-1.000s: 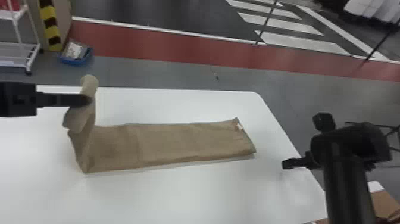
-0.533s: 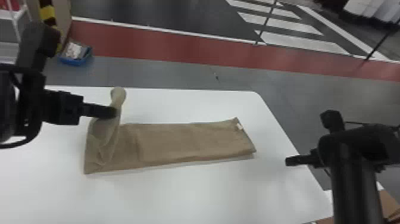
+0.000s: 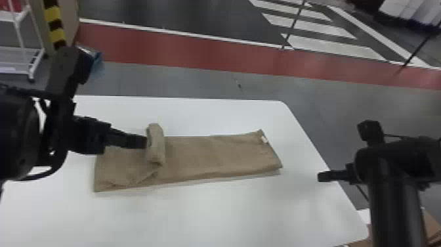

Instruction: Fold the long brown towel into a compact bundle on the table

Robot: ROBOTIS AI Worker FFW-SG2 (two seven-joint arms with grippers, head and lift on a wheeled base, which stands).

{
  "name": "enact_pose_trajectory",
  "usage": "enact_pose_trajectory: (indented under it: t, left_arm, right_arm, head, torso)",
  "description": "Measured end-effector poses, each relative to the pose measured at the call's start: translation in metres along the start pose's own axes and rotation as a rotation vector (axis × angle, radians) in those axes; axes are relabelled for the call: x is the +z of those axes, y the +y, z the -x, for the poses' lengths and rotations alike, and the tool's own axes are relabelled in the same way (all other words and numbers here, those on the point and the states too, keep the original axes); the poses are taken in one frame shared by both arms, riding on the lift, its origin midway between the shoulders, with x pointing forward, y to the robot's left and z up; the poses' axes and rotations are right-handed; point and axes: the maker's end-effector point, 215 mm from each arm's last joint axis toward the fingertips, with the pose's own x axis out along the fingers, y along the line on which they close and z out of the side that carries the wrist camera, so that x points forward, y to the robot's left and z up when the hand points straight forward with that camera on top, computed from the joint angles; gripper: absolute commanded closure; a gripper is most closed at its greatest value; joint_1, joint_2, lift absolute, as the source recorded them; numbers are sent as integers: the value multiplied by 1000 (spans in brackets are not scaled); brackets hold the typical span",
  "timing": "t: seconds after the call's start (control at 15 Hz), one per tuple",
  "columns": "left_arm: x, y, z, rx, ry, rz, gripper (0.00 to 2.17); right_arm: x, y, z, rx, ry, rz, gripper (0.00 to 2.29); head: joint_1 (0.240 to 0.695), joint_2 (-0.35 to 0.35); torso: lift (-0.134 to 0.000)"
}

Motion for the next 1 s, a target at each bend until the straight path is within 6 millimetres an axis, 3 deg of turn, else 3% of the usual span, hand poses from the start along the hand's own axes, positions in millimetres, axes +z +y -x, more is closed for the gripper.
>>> enact_pose_trajectory:
  t: [0.27, 0.53, 0.67, 0.8, 1.0]
  left_arm:
    - [-3, -2, 1, -1, -5, 5, 33]
    - [-14, 20, 18, -3, -42, 88, 33]
    - [-21, 36, 33, -15, -74, 153, 36]
    - [-31, 52, 49, -13, -109, 211, 36]
    - [-49, 73, 77, -23, -168, 304, 36]
  right_arm:
    - [6, 9, 10, 35, -33, -51, 80]
    - [36, 55, 46, 177, -145, -188, 83]
    - [65, 94, 54, 252, -218, -178, 100]
    - [93, 145, 54, 335, -272, -181, 103]
    - [107, 245, 44, 455, -274, -140, 124]
  head:
    - [695, -350]
    - [695, -350]
    - [695, -350]
    - [695, -350]
    - [695, -211]
  torso:
    - [-125]
    - [-125]
    - [-125]
    - [-125]
    - [-125]
